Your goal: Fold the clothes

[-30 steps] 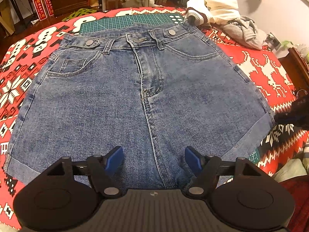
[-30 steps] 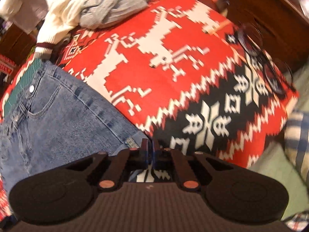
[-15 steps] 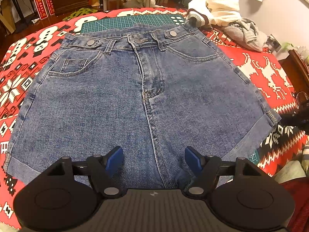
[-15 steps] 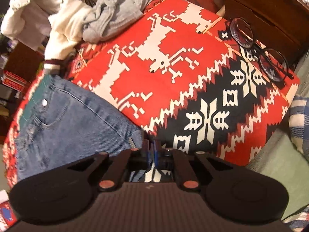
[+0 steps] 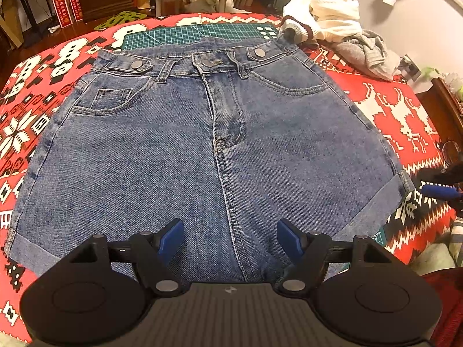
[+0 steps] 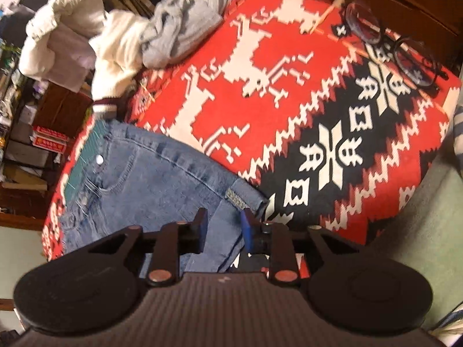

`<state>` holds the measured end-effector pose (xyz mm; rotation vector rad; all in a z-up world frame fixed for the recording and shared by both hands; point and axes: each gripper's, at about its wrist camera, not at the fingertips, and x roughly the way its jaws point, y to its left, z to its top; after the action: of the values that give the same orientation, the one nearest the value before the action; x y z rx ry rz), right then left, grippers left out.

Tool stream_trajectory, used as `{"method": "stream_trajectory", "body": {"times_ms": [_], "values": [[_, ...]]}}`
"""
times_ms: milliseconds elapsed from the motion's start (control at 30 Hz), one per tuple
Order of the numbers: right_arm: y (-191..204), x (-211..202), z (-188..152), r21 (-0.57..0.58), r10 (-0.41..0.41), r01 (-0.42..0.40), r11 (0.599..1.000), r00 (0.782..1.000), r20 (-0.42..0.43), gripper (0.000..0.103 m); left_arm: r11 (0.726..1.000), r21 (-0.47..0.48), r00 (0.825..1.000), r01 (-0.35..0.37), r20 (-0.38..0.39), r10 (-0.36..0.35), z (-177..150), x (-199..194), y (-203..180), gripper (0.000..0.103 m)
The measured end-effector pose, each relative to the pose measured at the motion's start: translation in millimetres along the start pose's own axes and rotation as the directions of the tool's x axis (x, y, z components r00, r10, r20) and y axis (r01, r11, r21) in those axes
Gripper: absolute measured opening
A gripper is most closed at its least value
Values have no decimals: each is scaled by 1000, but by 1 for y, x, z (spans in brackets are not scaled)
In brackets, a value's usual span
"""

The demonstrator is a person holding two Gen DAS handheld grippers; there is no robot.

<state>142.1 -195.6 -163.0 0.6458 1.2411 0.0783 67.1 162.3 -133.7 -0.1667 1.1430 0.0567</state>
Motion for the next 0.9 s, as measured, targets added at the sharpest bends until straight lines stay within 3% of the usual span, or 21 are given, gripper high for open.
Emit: {"method": "stream_trajectory", "body": {"times_ms": [133,367,667,900], "values": [[-1,20,5,37,-8,11,999,997,-83,28,1000,5,1000,-3,3,3,0,0,-1,70],[6,39,0,31,-25,30,999,989,-144,31,1000,9,1000,-9,0,9,2,2,-3,70],[12,44,-5,12,-17,20,1000,984,-180,37,1000,5,1000,-8,-7,8,2,4,-1,70],[6,46,-3,67,18,-5,998,980,-198,39,1000,5,1000,-14,-11,14,2,5,0,70]]}}
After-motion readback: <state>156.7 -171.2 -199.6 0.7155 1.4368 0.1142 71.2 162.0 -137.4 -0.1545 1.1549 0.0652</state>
